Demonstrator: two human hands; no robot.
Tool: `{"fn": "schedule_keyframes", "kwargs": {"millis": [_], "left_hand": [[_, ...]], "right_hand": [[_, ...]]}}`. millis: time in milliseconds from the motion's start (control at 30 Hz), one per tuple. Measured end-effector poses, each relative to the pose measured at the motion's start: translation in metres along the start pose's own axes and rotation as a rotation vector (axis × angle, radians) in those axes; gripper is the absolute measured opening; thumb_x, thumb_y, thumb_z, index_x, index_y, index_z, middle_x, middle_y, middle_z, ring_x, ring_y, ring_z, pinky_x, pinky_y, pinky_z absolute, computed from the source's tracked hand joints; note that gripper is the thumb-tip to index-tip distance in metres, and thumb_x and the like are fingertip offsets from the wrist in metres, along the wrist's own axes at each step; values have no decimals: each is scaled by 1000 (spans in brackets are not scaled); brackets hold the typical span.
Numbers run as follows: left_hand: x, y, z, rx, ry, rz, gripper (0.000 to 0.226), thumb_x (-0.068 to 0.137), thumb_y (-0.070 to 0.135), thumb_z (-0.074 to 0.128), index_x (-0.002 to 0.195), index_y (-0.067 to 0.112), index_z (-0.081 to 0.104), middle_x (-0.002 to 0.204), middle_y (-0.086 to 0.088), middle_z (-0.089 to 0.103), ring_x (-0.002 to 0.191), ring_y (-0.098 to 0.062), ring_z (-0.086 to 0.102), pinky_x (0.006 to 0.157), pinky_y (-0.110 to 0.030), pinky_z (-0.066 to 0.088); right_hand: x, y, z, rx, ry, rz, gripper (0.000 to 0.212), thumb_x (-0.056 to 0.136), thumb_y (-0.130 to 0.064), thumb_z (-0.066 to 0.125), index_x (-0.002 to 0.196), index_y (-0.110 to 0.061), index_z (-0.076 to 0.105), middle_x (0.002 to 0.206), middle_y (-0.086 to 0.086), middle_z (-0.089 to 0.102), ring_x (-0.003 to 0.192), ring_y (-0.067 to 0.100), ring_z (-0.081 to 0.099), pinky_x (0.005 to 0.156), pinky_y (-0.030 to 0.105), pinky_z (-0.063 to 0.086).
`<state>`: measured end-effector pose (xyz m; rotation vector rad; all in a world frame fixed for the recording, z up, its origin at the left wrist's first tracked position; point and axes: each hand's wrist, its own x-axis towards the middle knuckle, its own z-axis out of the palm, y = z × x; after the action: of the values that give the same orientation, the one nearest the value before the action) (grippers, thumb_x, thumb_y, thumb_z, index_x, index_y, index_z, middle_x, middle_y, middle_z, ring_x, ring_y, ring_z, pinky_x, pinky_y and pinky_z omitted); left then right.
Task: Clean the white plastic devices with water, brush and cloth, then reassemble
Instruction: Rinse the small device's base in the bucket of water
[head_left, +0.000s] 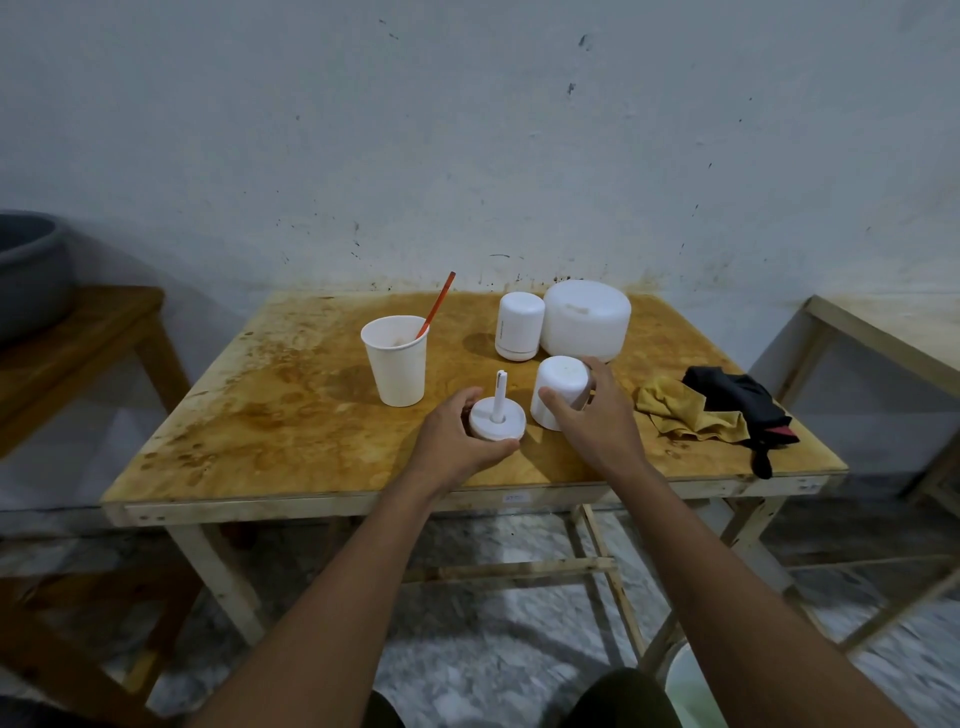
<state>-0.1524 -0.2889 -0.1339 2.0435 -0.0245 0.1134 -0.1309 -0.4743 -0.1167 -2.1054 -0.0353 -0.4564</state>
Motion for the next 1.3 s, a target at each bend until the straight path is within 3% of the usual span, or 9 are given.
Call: {"fn": "schedule_keyframes", "kwargs": {"millis": [333, 400, 500, 600, 733, 867, 1033, 1167, 1300], "left_hand": [[3, -3, 1, 29, -11, 16, 89, 66, 34, 89, 143, 22, 47, 137, 3, 55, 119, -16, 53, 100, -37, 51], [3, -4, 2, 29, -5, 22, 86, 66, 35, 89, 141, 22, 49, 134, 3, 57, 117, -15, 55, 98, -38, 52], [4, -5, 2, 30, 9, 27, 82, 66, 35, 89, 138, 21, 52, 130, 4, 59, 113, -15, 56, 95, -36, 54], [3, -4, 1, 21, -5, 21, 78, 67, 32, 89, 136, 21, 54, 129, 3, 60, 110, -15, 57, 88, -29, 54], [-1, 4, -3, -3, 7, 37, 80, 66, 39, 89, 136, 20, 54, 129, 6, 59, 111, -11, 55, 75, -15, 45], [-9, 11, -3, -20, -13, 90, 79, 66, 38, 88, 136, 20, 55, 130, 6, 59, 114, -11, 53, 75, -11, 40], [-27, 29, 8, -53, -105, 181, 82, 62, 45, 89, 134, 23, 57, 129, 9, 61, 118, -8, 55, 95, -24, 47], [-46, 43, 27, -66, -159, 261, 79, 63, 39, 90, 133, 20, 58, 123, 14, 62, 112, 0, 56, 83, -5, 43], [-69, 54, 63, -125, -282, 274, 74, 62, 36, 92, 129, 23, 62, 119, 12, 67, 108, -2, 62, 85, -17, 52]], "right_hand": [[0, 1, -1, -76, -44, 25, 70, 86, -48, 68, 144, -24, 36, 140, 0, 46, 127, 19, 46, 91, 32, 44], [-5, -3, -3, -196, 74, 7, 71, 88, -51, 62, 146, -22, 33, 143, 5, 40, 129, 23, 42, 95, 40, 46], [-18, -15, -4, -263, 282, -185, 43, 91, -41, 58, 129, -20, 53, 121, 4, 52, 107, 19, 53, 81, 38, 51], [-33, -28, 1, -140, 93, -97, 21, 94, -35, 55, 110, -24, 63, 100, -5, 62, 86, 9, 59, 67, 29, 50], [-37, -31, 4, 70, -129, 165, 27, 97, -33, 52, 119, -21, 64, 102, -7, 62, 89, 6, 57, 64, 18, 40], [-35, -38, -4, 148, -269, 300, 34, 99, -37, 42, 117, -21, 66, 113, 0, 65, 102, 19, 59, 76, 30, 44], [-46, -35, -34, 349, -336, 424, 31, 101, -34, 44, 117, -18, 65, 105, 7, 69, 88, 23, 66, 71, 37, 51], [-65, -19, -68, 500, -346, 447, 29, 101, -25, 49, 124, -13, 63, 97, 8, 69, 73, 17, 65, 62, 32, 52], [-97, 0, -114, 556, -318, 454, 23, 102, -19, 48, 118, -11, 62, 79, 12, 60, 67, 17, 60, 65, 32, 54]]}}
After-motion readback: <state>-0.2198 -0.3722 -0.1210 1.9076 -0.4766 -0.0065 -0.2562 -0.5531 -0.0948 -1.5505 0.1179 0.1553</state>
